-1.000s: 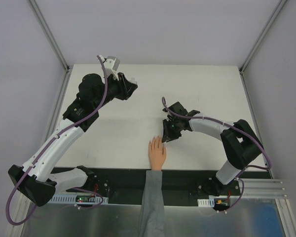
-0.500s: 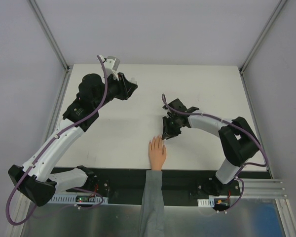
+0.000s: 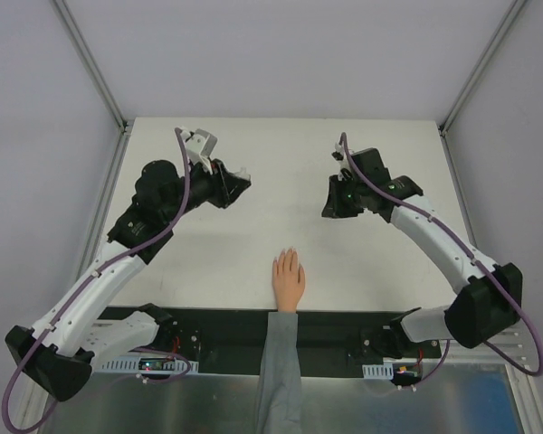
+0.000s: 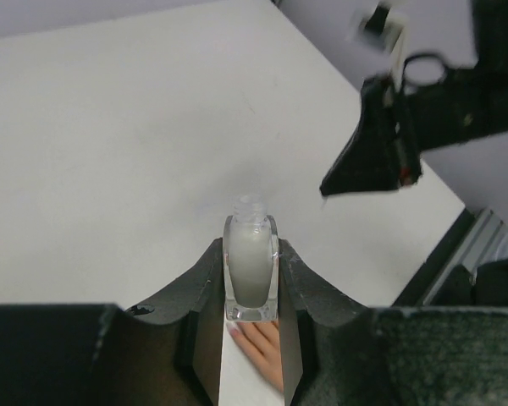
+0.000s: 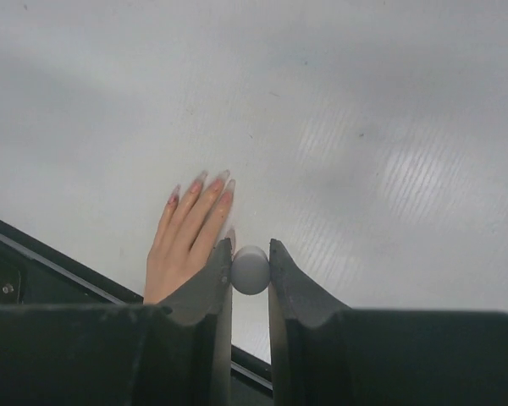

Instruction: Paint the nails

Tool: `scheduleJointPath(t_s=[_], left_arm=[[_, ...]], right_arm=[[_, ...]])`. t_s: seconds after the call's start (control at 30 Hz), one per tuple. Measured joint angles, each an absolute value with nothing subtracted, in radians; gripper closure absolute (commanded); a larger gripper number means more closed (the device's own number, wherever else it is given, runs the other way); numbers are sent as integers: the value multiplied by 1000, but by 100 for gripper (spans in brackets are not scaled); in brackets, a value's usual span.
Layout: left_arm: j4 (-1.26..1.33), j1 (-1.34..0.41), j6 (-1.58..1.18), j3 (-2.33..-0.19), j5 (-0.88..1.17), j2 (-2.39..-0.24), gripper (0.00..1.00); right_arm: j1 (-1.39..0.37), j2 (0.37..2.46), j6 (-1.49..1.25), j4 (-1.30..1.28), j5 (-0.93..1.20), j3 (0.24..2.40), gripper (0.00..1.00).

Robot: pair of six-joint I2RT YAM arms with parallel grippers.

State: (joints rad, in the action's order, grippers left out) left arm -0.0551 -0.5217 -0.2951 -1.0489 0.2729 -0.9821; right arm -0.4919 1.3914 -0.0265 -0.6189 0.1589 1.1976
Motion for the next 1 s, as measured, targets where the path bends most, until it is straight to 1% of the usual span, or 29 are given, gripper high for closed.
scheduleJointPath(t_s=[0.17,0.3,0.37,0.43,0.5,0.63,0.83,1.0], left_arm=[[-4,-522,-268,-813,400,-877,100],[12,-522,-196,-690,603,-801,100],[25,-522,-163,-646,707,-757,100],[39,-523,-128,-602,785,-714,100],[44,-523,-91,-562,834,-670,100],[52,-524,-30,-527,869,-595,100],[99,-524,7,-517,939,-555,100],[134,-525,9,-473,960,-503,100]], right_arm=[[-493,1292,26,-624,164,1214,100],[-521,1241,43,-654,187,1229,100],[-587,1214,61,-676,163,1248,100],[-699,1180,76,-701,135,1277,100],[-813,1147,79,-717,126,1311,100],[-968,1115,52,-729,91,1393,100],[-1158,1217,15,-734,-1,1596,100],[-1233,1308,-1,-720,-43,1638,100]])
